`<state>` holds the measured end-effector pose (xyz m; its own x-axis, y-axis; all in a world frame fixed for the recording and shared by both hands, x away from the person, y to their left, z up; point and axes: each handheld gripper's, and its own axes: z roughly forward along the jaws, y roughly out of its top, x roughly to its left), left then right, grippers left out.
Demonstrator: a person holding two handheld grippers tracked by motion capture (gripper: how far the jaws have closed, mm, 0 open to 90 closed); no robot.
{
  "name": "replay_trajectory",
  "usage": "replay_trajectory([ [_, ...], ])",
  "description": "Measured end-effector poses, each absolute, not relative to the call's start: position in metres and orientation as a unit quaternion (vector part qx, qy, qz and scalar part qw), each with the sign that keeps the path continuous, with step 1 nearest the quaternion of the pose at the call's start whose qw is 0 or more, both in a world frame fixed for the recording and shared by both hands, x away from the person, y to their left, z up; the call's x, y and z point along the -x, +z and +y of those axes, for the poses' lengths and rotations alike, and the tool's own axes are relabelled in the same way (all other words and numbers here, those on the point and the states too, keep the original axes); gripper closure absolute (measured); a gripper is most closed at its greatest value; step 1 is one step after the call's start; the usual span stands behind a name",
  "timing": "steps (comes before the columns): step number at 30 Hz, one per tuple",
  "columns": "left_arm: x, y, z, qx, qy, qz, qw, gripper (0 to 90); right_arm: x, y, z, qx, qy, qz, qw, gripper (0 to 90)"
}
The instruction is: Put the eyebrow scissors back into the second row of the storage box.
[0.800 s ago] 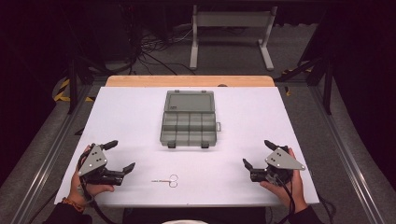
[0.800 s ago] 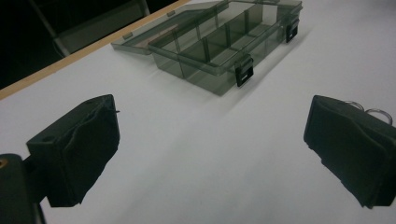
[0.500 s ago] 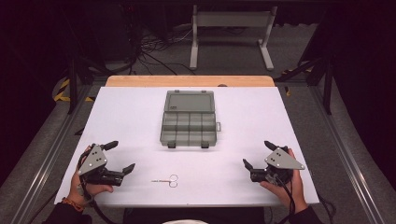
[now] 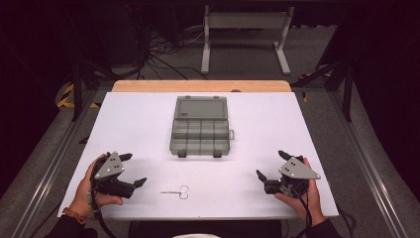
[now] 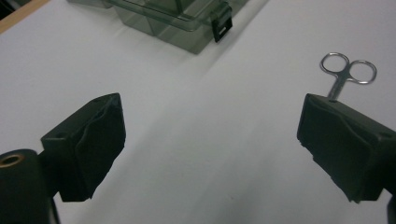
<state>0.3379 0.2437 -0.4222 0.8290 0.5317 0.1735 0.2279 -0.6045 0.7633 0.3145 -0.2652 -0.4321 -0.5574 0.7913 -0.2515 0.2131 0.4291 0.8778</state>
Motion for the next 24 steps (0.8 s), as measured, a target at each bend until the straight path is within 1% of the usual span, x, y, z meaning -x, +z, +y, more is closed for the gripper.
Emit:
replay_trajectory([
  [1,-0.337,-0.421,0.241,-0.873,0.198,0.213,0.391,12.8,-0.315,-0.432,-0.265,-0.324,0.424,0.774,0.34,6.4],
  [5,-0.338,-0.421,0.235,-0.878,0.184,0.202,0.392,12.7,-0.315,-0.434,-0.263,-0.323,0.422,0.778,0.337,6.6],
  [6,-0.338,-0.424,0.231,-0.884,0.171,0.195,0.389,13.2,-0.315,-0.434,-0.263,-0.322,0.421,0.779,0.336,6.6],
  [7,-0.338,-0.424,0.231,-0.884,0.171,0.195,0.389,14.3,-0.315,-0.434,-0.263,-0.322,0.421,0.779,0.336,6.6],
  [8,-0.339,-0.427,0.229,-0.888,0.157,0.191,0.388,14.3,-0.315,-0.434,-0.263,-0.323,0.42,0.779,0.334,6.6],
  [10,-0.34,-0.43,0.226,-0.894,0.147,0.185,0.381,15.9,-0.315,-0.435,-0.263,-0.322,0.419,0.781,0.333,6.6],
  [13,-0.34,-0.436,0.219,-0.909,0.128,0.169,0.359,21.2,-0.316,-0.436,-0.263,-0.321,0.418,0.782,0.333,6.7],
  [15,-0.341,-0.439,0.214,-0.917,0.118,0.161,0.346,22.9,-0.316,-0.436,-0.262,-0.322,0.417,0.783,0.331,6.7],
  [18,-0.343,-0.441,0.211,-0.922,0.109,0.158,0.336,23.8,-0.316,-0.436,-0.262,-0.321,0.417,0.784,0.33,6.7],
  [19,-0.343,-0.442,0.21,-0.923,0.105,0.156,0.336,25.8,-0.316,-0.437,-0.262,-0.32,0.416,0.785,0.33,6.7],
  [22,-0.344,-0.443,0.207,-0.927,0.1,0.153,0.327,27.3,-0.316,-0.437,-0.262,-0.32,0.415,0.786,0.329,6.7],
  [24,-0.346,-0.445,0.204,-0.927,0.091,0.152,0.332,28.3,-0.316,-0.437,-0.262,-0.319,0.415,0.786,0.328,6.8],
])
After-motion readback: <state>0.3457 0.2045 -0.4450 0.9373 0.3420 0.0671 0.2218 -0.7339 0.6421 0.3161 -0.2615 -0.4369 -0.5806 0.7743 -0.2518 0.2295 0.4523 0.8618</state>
